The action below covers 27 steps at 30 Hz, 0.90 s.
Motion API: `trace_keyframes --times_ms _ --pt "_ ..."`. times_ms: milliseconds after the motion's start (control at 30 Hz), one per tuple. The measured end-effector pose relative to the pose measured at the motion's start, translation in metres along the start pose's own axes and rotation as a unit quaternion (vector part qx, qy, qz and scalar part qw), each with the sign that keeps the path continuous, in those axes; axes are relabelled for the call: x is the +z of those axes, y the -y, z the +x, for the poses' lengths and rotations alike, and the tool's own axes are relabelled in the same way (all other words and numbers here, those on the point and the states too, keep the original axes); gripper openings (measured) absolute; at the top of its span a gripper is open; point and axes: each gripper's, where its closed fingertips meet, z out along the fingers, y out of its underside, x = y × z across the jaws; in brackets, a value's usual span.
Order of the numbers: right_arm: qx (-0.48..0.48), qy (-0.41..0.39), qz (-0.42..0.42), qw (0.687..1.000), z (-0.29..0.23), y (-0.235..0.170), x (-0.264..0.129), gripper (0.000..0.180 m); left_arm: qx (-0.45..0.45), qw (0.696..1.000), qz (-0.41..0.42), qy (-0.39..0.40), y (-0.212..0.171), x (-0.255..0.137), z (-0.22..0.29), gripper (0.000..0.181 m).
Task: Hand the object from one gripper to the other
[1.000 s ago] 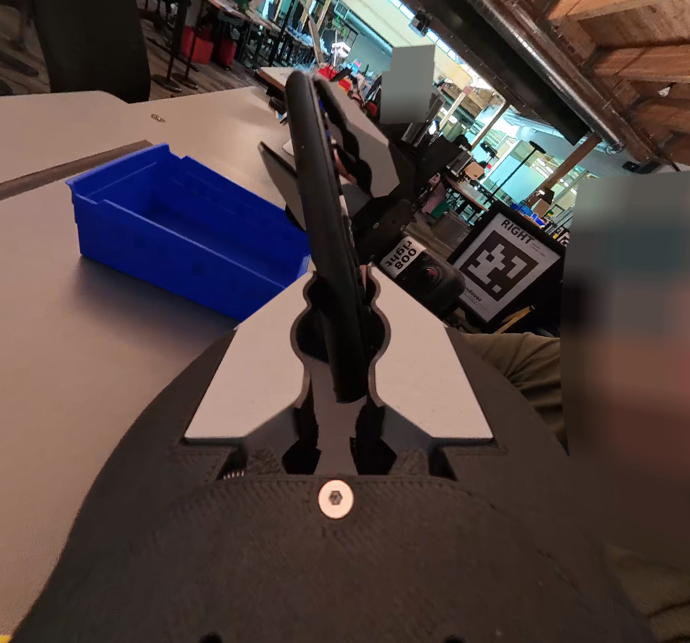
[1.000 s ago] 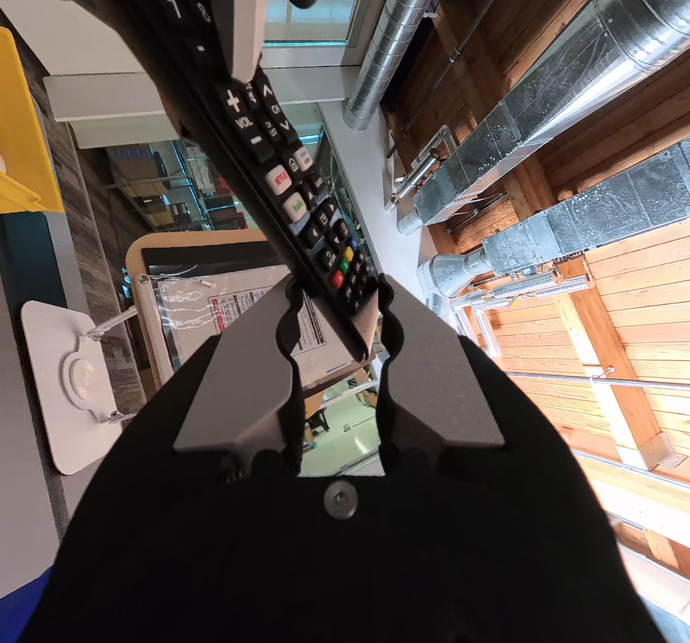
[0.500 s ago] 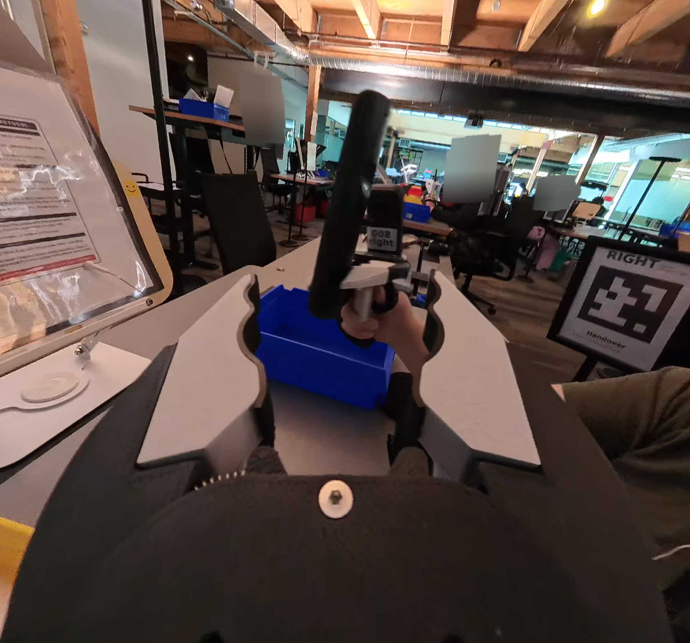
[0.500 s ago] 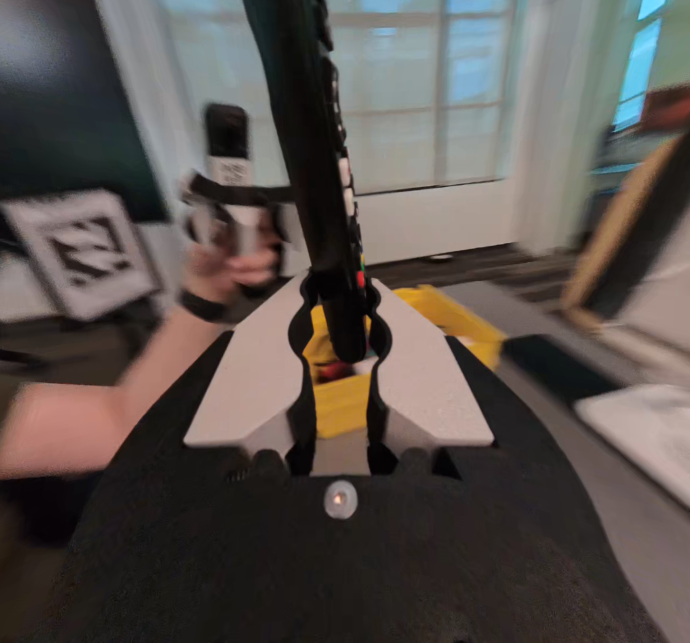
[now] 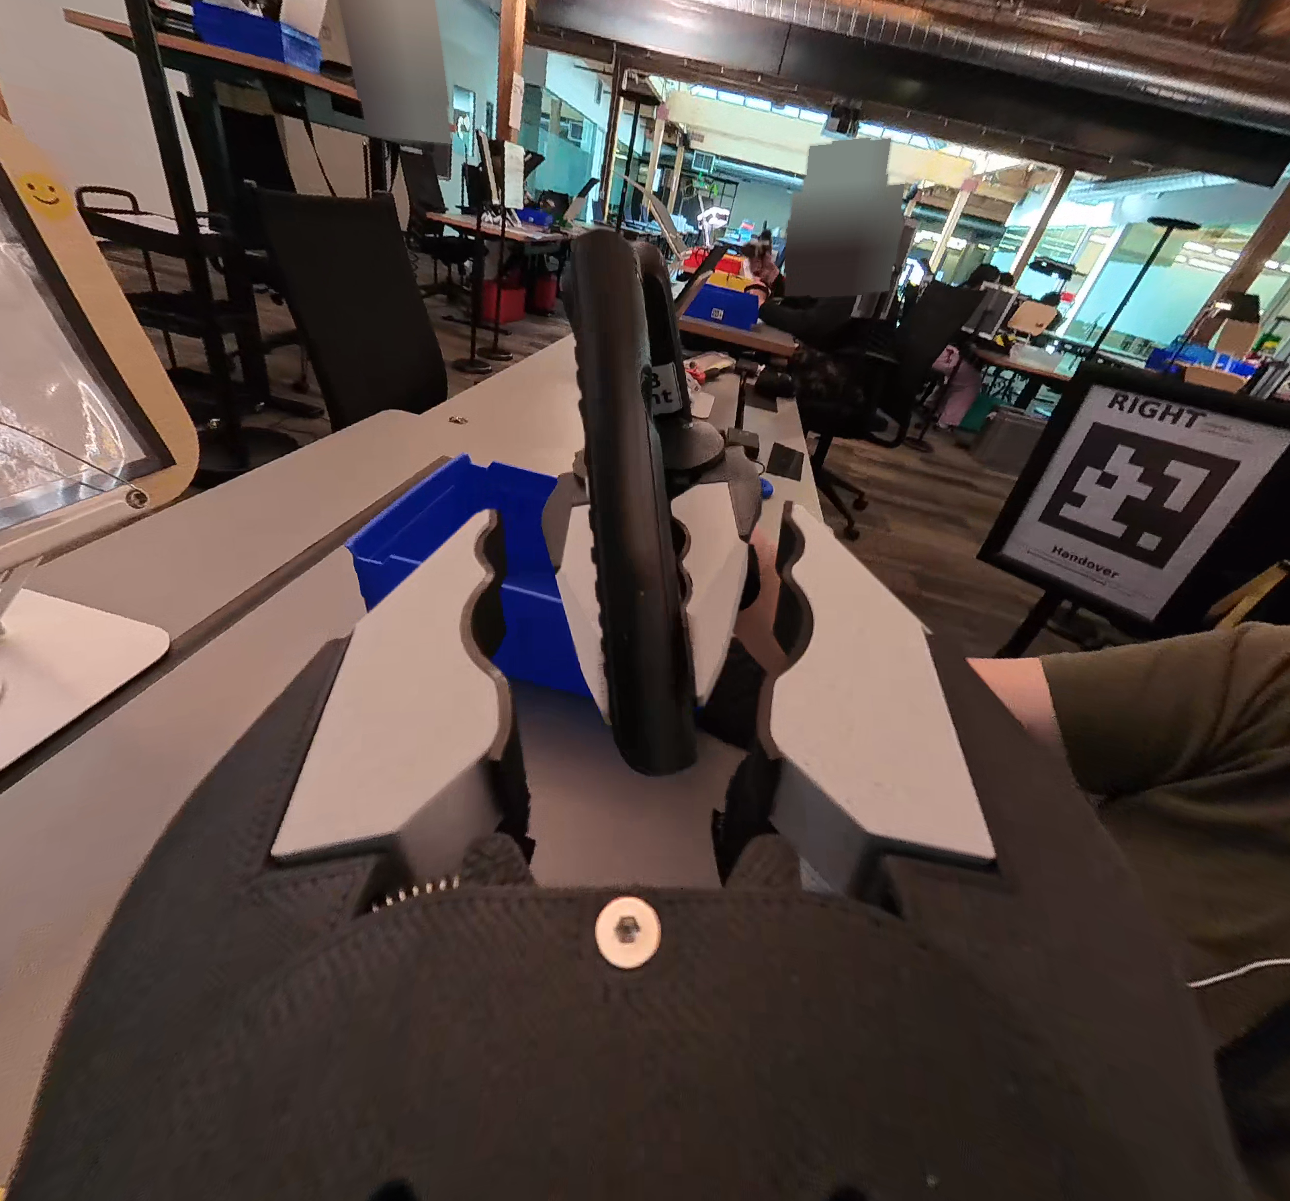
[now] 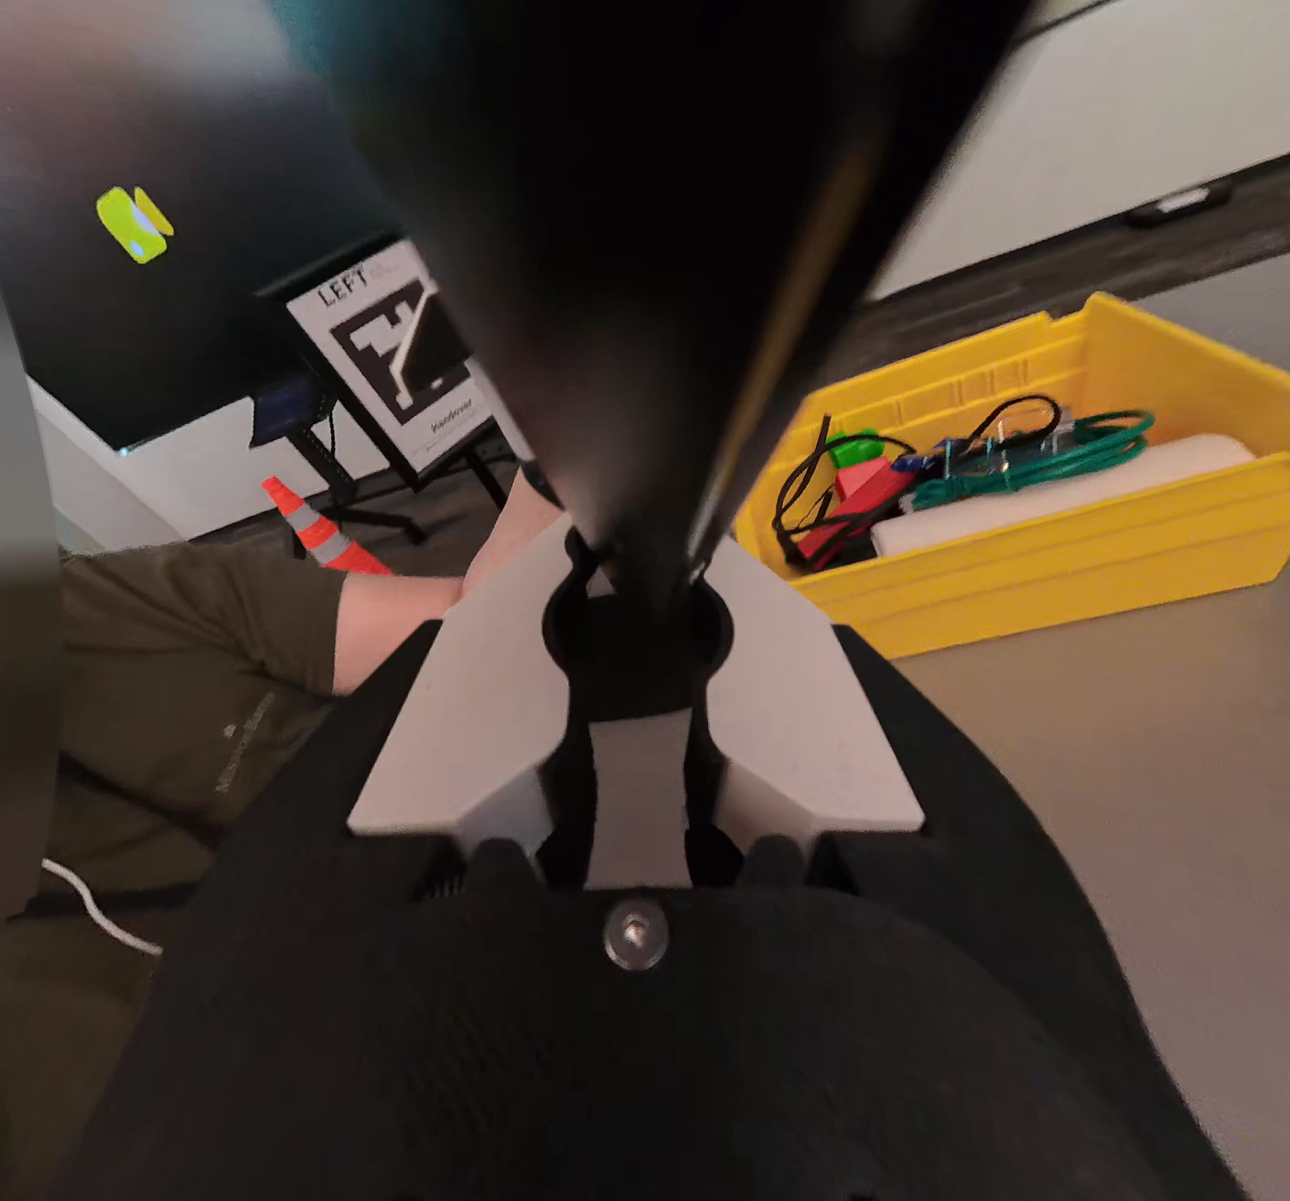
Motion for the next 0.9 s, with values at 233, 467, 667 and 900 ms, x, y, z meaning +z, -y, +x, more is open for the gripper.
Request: trace_keyframes --times_ms 233,467,667,900 --pt "-0.018 -0.001 -0.093 0.995 -0.008 -0.028 0.008 0.022 0.010 0.997 -0.071 -0.009 -0.029 0.017 0.000 0.066" --pt "-0.084 -0.061 -0.050 0.993 0.009 -0.014 0.005 0.031 0.036 0.997 -0.063 0.012 -0.020 0.013 -0.003 0.023" --pt "-0.244 -0.202 0.018 0.948 0.030 0.023 -0.023 0.064 -0.006 0.996 0.066 0.062 0.029 -0.039 -0.024 0.022" --pt "-0.612 -0.399 -0.006 0.682 0.025 0.052 -0.038 0.072 -0.203 0.979 -0.018 0.015 -0.012 -0.076 -0.038 0.022"
